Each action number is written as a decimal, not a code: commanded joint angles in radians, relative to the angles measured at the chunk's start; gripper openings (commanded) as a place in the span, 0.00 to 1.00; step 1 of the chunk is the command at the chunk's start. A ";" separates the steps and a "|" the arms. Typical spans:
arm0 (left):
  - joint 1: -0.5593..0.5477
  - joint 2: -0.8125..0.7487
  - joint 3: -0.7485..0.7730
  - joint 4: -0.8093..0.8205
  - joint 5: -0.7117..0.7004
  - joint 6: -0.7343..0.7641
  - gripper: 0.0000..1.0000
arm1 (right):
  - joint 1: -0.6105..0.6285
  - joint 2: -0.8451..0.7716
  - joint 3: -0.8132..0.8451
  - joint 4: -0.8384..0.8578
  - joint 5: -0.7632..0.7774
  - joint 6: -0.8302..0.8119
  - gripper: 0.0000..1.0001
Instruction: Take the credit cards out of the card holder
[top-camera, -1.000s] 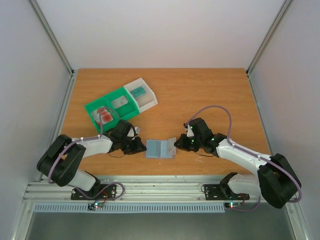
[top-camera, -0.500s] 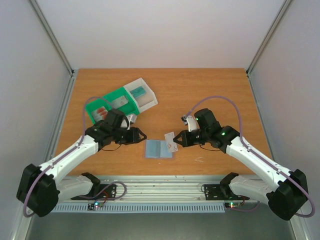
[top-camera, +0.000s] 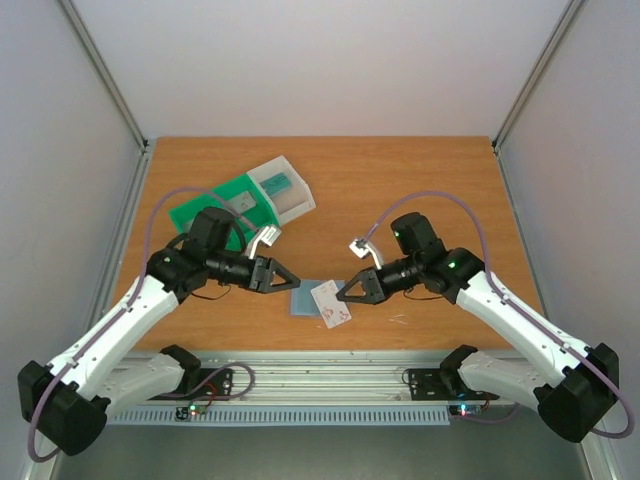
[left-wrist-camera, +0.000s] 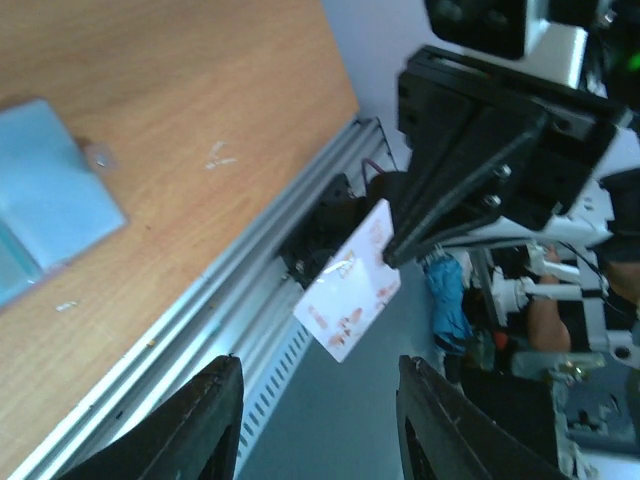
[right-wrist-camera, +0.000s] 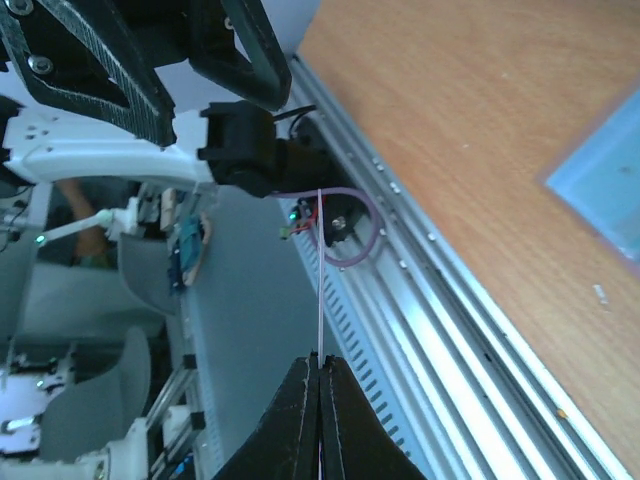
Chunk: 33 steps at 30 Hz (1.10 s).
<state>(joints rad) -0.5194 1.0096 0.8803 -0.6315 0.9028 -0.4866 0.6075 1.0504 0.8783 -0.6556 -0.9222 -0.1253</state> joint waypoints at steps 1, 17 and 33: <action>-0.004 -0.039 0.000 -0.028 0.160 0.037 0.43 | 0.013 0.022 0.017 0.065 -0.134 0.018 0.01; -0.004 -0.001 -0.029 -0.069 0.218 0.082 0.31 | 0.093 0.062 0.012 0.210 -0.191 0.088 0.01; -0.010 -0.050 -0.067 0.039 0.237 0.001 0.00 | 0.098 0.078 0.009 0.259 -0.190 0.109 0.01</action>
<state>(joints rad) -0.5240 0.9932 0.8253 -0.6697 1.1244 -0.4530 0.6956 1.1332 0.8783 -0.4274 -1.0962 -0.0189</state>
